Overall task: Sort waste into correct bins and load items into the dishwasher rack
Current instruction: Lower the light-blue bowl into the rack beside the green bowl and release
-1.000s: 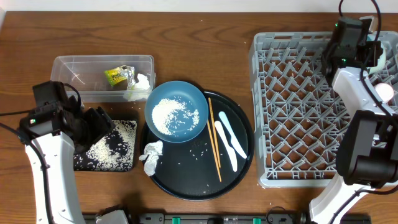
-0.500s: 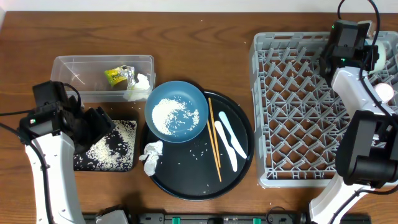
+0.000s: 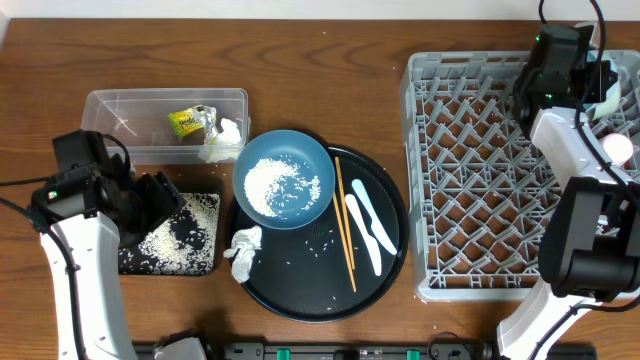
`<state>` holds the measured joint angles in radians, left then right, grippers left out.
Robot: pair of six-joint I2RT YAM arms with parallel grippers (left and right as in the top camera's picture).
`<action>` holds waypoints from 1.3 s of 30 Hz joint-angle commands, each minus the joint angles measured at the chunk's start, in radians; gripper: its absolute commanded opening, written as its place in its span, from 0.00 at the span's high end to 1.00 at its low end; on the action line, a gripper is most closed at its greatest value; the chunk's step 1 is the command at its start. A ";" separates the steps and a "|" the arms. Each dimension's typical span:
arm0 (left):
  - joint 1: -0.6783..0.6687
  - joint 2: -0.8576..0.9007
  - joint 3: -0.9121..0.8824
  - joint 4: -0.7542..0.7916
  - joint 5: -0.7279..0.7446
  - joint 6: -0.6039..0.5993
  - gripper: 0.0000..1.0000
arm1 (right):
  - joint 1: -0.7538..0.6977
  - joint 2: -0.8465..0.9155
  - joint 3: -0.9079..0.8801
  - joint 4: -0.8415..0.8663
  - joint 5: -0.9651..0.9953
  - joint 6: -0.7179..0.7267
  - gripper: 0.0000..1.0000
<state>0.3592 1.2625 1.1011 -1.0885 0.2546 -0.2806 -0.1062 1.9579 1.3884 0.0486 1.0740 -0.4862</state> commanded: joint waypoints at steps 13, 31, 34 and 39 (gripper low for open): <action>0.004 0.007 -0.002 -0.006 -0.013 0.010 0.25 | 0.053 0.086 0.004 -0.023 0.042 -0.023 0.99; 0.004 0.006 -0.002 0.001 -0.013 0.010 0.25 | 0.144 0.081 0.004 -0.246 0.024 0.221 0.47; 0.004 0.006 -0.002 0.001 -0.013 0.010 0.25 | 0.166 0.079 0.004 -0.308 0.016 0.293 0.46; 0.004 0.006 -0.002 0.001 -0.013 0.010 0.25 | 0.186 0.057 0.004 -0.421 -0.095 0.388 0.42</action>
<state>0.3592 1.2625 1.1011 -1.0878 0.2543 -0.2802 0.0662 2.0308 1.3884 -0.3428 1.0561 -0.2153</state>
